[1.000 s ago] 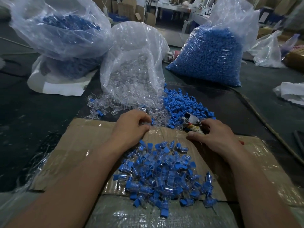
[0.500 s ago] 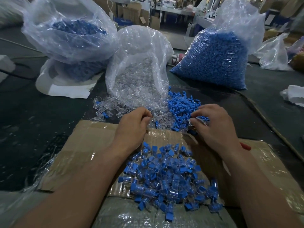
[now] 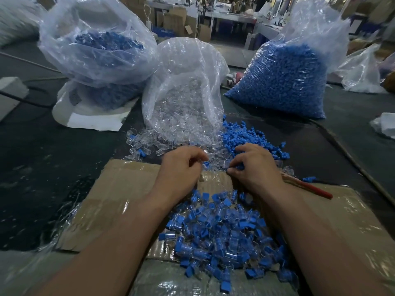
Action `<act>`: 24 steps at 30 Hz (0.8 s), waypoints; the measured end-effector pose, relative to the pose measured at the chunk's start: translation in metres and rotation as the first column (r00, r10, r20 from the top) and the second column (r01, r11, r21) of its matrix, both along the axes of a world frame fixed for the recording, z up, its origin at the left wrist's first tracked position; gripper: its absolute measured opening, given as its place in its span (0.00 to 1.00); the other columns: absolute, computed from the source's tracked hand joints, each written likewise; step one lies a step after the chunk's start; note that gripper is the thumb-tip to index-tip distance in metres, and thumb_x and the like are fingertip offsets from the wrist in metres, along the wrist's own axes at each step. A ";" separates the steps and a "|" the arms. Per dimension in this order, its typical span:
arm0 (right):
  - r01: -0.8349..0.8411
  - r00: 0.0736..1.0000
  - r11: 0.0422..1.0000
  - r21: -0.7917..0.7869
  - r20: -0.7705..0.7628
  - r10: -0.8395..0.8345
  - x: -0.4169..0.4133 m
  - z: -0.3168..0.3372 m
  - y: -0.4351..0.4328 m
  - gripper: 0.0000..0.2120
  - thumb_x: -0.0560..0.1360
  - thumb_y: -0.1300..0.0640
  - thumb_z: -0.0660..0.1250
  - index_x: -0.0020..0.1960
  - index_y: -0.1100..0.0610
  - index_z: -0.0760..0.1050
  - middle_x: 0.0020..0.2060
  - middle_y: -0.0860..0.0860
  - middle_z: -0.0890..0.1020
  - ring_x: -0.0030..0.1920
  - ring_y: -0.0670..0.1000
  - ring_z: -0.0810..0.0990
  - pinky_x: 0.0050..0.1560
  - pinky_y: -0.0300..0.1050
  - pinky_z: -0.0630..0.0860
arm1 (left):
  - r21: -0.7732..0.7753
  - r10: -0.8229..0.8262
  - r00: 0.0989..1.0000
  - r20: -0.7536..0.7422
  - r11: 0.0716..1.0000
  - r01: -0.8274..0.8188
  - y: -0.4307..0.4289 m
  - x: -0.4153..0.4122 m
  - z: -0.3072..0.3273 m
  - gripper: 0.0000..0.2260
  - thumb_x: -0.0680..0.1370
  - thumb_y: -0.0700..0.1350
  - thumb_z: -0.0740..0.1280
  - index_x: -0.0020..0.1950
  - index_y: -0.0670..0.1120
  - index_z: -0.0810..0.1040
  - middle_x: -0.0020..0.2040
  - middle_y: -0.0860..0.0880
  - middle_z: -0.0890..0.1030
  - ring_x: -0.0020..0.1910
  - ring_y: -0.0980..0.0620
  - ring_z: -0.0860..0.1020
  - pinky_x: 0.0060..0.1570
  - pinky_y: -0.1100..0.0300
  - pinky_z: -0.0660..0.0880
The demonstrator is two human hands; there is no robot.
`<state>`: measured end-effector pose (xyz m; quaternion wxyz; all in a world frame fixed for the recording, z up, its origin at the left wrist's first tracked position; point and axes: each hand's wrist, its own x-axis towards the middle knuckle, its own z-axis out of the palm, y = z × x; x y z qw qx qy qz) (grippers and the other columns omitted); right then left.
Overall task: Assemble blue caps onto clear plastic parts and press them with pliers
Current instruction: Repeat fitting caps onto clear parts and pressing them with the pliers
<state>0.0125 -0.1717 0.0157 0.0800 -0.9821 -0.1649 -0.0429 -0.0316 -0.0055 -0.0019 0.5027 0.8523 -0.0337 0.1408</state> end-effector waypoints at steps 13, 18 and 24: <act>-0.015 0.999 0.898 0.441 0.042 -0.004 -0.031 0.008 -0.009 0.02 0.73 0.56 0.69 0.45 0.54 0.80 0.34 0.39 0.76 0.35 0.38 0.74 0.38 0.29 0.70 | 0.000 0.036 0.996 0.077 0.999 -0.036 -0.005 -0.006 0.010 0.09 0.72 0.38 0.70 0.50 0.47 0.82 0.41 0.59 0.78 0.40 0.66 0.76 0.45 0.77 0.72; 0.008 0.999 0.783 0.622 0.034 -0.038 -0.041 0.011 -0.007 0.08 0.70 0.58 0.72 0.35 0.50 0.77 0.30 0.43 0.79 0.35 0.39 0.78 0.35 0.29 0.73 | -0.059 0.018 0.998 0.056 0.998 -0.015 -0.008 -0.010 0.017 0.07 0.71 0.39 0.72 0.38 0.52 0.81 0.32 0.58 0.80 0.33 0.63 0.78 0.37 0.75 0.74; -0.067 0.998 0.686 0.725 0.037 0.058 -0.050 0.013 0.003 0.08 0.67 0.63 0.72 0.33 0.53 0.77 0.27 0.45 0.79 0.30 0.41 0.78 0.31 0.31 0.74 | -0.173 -0.040 0.997 -0.073 0.984 0.027 -0.014 -0.013 0.020 0.12 0.69 0.35 0.72 0.30 0.50 0.78 0.28 0.51 0.81 0.27 0.56 0.80 0.30 0.65 0.78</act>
